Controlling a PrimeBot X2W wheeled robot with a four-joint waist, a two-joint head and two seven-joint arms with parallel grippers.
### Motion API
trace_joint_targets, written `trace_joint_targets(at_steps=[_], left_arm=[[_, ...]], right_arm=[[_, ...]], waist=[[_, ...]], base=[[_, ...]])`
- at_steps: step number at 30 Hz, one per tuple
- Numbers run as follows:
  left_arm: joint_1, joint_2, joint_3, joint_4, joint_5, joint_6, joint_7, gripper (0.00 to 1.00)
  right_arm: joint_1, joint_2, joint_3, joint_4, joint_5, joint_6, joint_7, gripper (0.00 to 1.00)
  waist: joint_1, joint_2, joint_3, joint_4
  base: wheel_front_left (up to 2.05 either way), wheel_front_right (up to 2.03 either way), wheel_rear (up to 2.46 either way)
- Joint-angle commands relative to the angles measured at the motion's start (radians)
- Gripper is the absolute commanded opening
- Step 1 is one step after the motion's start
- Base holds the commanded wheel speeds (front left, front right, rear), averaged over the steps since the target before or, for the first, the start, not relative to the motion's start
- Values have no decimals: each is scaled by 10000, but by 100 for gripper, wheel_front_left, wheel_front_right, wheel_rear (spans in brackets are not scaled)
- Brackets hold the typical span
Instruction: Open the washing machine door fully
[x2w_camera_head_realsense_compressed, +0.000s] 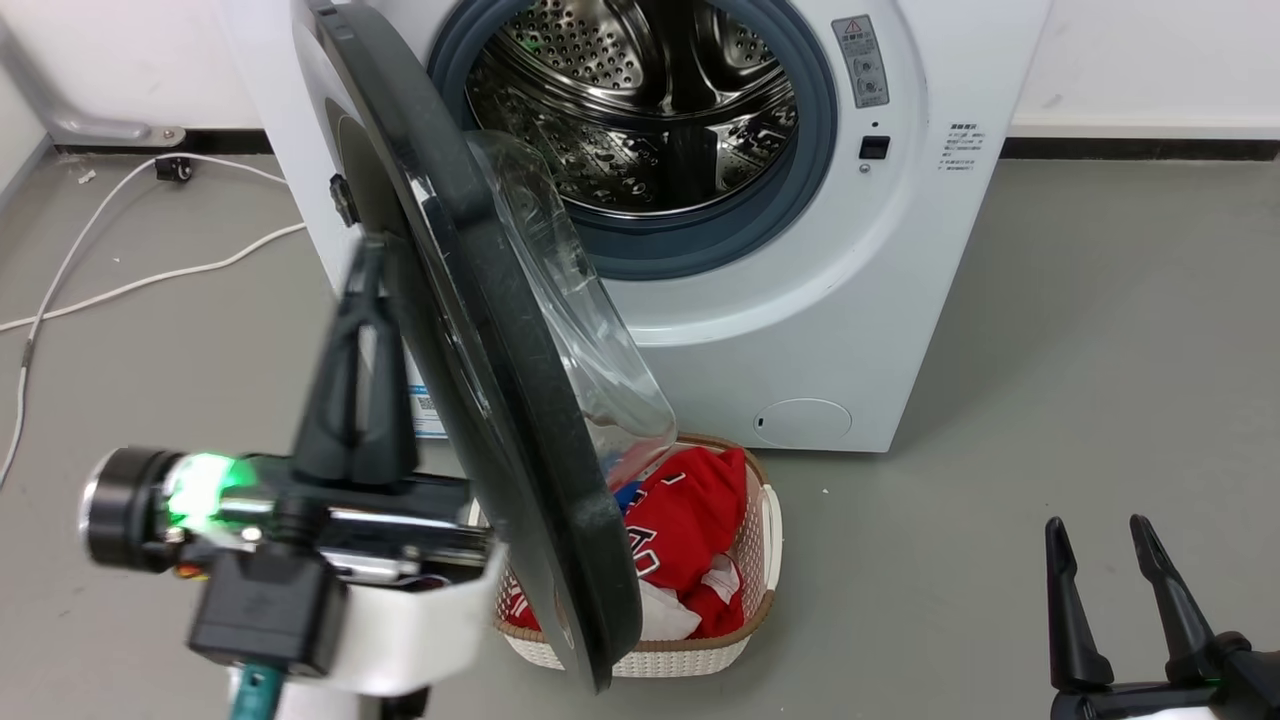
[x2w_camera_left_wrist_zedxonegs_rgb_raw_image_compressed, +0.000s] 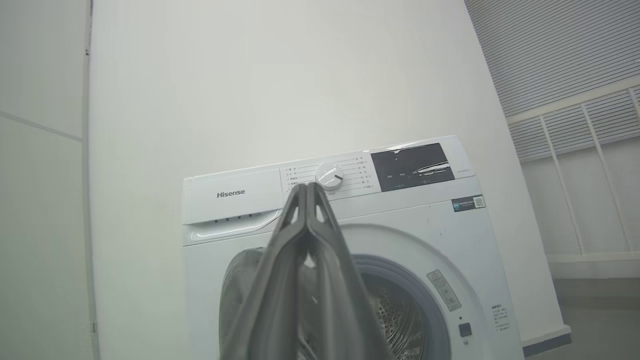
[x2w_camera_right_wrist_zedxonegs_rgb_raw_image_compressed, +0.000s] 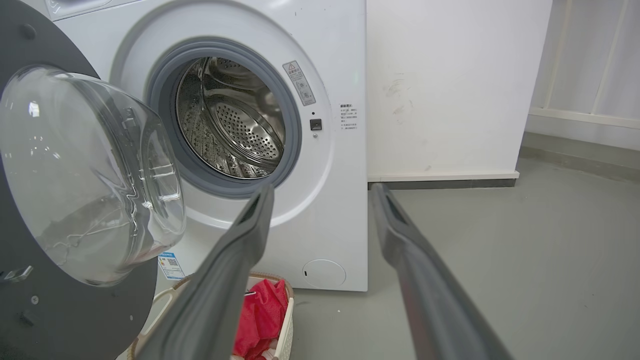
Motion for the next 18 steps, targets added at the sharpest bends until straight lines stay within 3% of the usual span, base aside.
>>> trace_joint_targets(at_steps=[1,18], left_arm=[[-167,5,-262,-133,86,-88,-24,0],[-541,-283,-3784,91,52,-948,-22,0]], right_arm=[[-102,29,12,8,-54,1,-21,100],[-137,28,74,83,-82,1,-21,100]], waist=[[0,0,-4,-15],[0,0,-15,-20]], base=[[0,0,0],[0,0,0]])
